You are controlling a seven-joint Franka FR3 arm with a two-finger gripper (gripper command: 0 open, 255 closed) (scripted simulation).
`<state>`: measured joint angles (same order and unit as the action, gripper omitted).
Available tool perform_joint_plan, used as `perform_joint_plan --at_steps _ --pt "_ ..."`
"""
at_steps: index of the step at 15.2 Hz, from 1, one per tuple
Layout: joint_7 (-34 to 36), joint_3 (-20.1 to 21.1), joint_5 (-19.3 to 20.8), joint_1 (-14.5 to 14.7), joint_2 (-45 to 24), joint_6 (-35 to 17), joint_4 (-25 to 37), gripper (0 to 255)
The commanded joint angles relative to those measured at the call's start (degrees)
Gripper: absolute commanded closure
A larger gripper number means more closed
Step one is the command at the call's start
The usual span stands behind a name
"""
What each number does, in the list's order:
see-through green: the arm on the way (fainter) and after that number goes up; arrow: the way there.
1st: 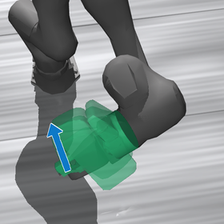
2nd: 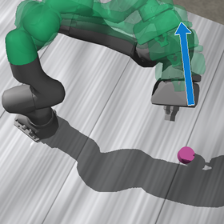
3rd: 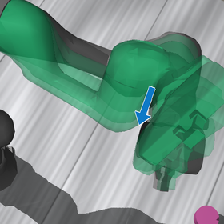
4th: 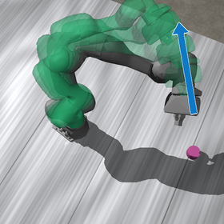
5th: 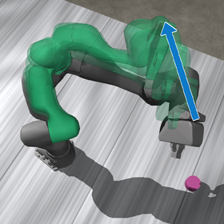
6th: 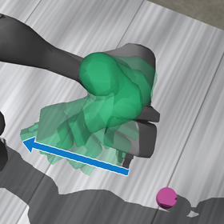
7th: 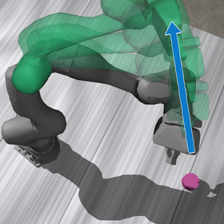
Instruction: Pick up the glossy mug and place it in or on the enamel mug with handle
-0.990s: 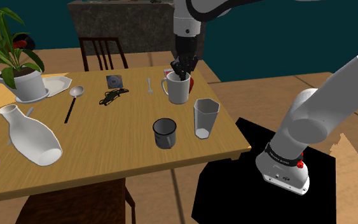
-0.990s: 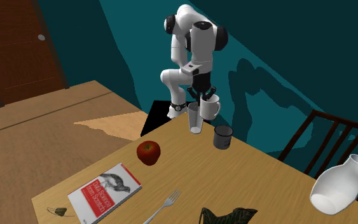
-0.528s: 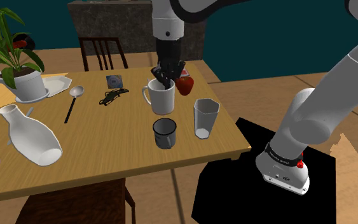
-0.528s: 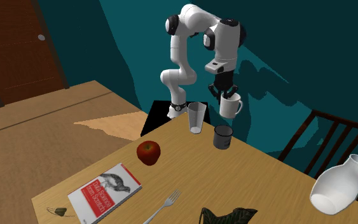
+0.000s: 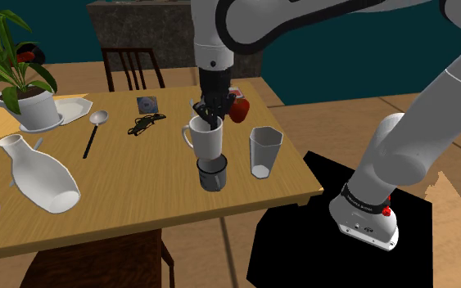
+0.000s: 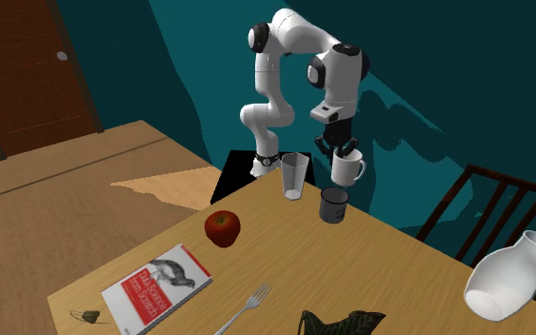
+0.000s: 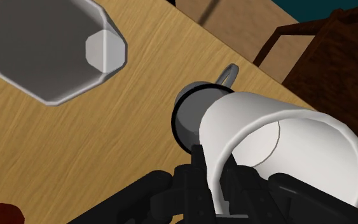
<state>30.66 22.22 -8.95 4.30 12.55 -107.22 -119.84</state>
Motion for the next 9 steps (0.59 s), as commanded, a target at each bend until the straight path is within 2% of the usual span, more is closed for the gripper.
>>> perform_joint_plan --at_steps 1,9 --pt "0.1 0.2 0.1 0.1 -0.5 -1.6 -1.1 255" --pt "0.1 0.8 0.2 0.2 -2.0 -7.8 -5.8 255"
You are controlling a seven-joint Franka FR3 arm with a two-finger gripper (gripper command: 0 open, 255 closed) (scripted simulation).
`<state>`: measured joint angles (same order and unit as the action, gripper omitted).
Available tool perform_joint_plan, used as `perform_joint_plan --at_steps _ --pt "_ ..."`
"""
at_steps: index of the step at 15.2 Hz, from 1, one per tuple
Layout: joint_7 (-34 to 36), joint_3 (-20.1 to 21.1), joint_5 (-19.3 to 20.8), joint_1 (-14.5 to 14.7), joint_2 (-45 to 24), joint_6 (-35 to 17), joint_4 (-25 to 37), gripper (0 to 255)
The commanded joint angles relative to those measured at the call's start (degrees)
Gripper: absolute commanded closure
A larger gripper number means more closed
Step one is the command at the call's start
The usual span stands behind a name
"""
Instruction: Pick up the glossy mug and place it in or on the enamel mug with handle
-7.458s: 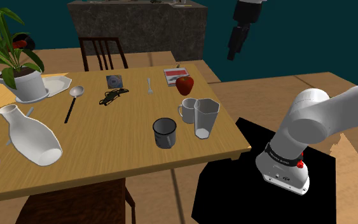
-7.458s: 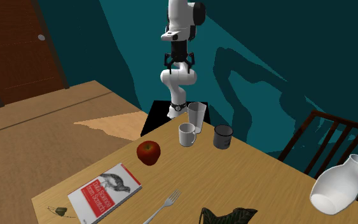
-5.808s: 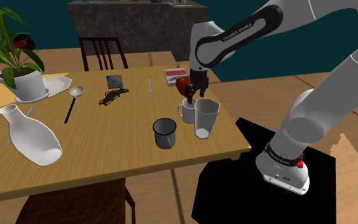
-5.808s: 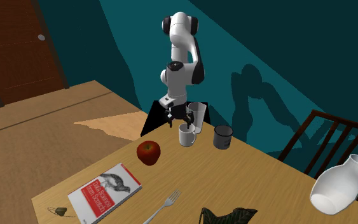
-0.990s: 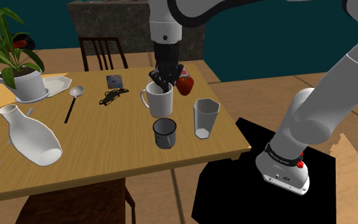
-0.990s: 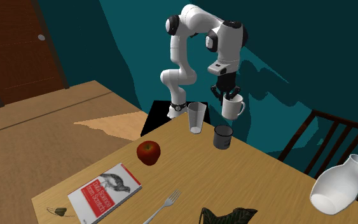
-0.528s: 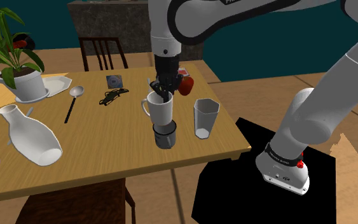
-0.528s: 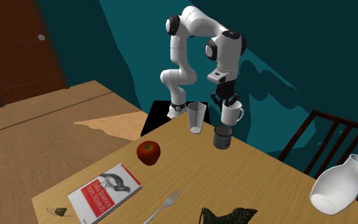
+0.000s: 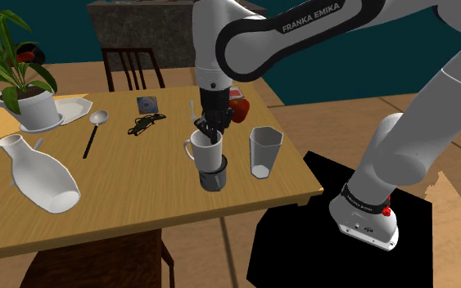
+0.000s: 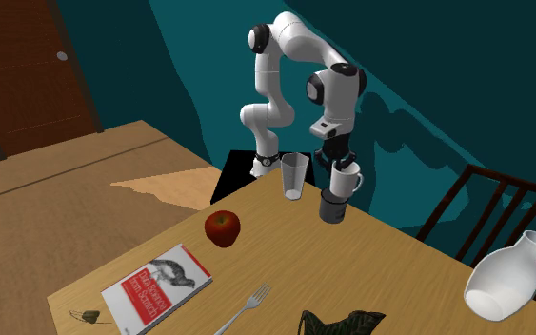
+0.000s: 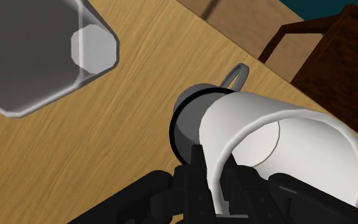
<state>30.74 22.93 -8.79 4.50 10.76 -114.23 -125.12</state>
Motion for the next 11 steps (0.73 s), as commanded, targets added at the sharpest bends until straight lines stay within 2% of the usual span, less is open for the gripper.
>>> perform_joint_plan --at_steps 1,9,10,11 --pt "0.0 0.1 0.1 0.0 -0.5 -1.6 -1.1 255" --pt "0.0 0.1 0.1 0.0 -0.5 -1.6 -1.1 255" --pt "0.0 0.1 0.1 0.0 -0.5 -1.6 -1.1 0" --pt "0.0 0.1 0.1 0.0 -0.5 -1.6 -1.0 0"
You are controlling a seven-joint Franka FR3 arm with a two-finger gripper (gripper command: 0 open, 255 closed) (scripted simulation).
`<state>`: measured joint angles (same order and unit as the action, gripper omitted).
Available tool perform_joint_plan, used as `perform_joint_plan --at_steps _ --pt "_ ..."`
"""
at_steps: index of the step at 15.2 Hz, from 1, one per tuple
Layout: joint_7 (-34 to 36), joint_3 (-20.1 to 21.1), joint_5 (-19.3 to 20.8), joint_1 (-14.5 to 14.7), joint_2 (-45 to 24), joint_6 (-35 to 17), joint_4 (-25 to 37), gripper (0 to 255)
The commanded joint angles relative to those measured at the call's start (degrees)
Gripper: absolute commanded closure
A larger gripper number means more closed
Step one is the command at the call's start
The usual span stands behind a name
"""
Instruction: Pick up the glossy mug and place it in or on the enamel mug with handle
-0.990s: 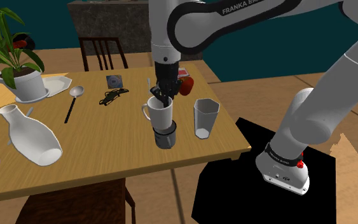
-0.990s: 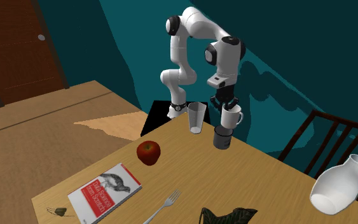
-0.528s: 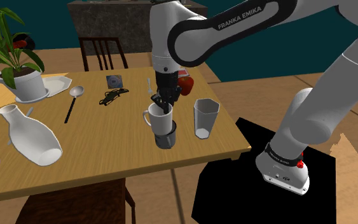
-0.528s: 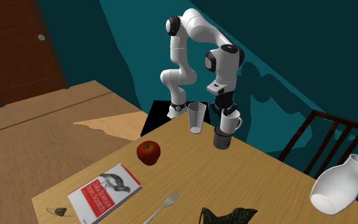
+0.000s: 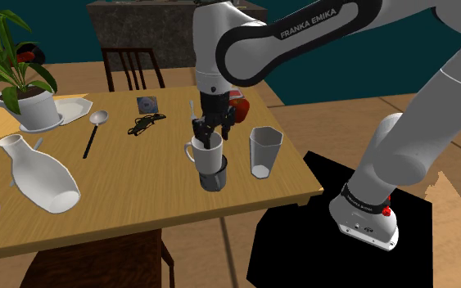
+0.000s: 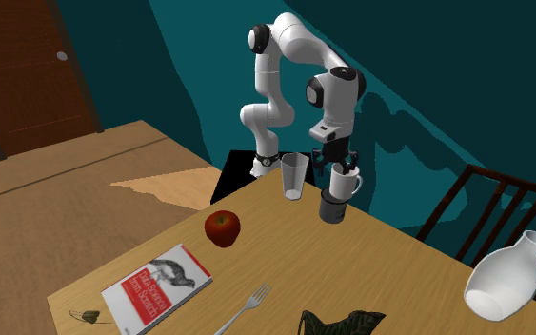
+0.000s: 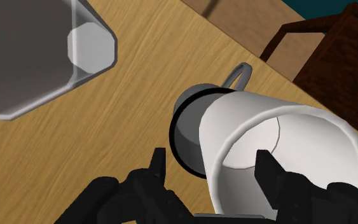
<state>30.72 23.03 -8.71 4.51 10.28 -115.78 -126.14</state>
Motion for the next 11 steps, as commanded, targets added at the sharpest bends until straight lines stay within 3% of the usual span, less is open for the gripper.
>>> perform_joint_plan --at_steps 1,4,8,11 --pt "0.0 0.0 0.0 0.0 0.0 0.0 0.0 0" --pt "0.0 0.0 0.0 0.0 0.0 0.0 0.0 0" --pt "-0.2 -0.8 -0.1 -0.3 1.7 7.4 5.7 0" --pt "-0.2 -0.8 -0.1 -0.3 1.7 7.4 5.7 0"
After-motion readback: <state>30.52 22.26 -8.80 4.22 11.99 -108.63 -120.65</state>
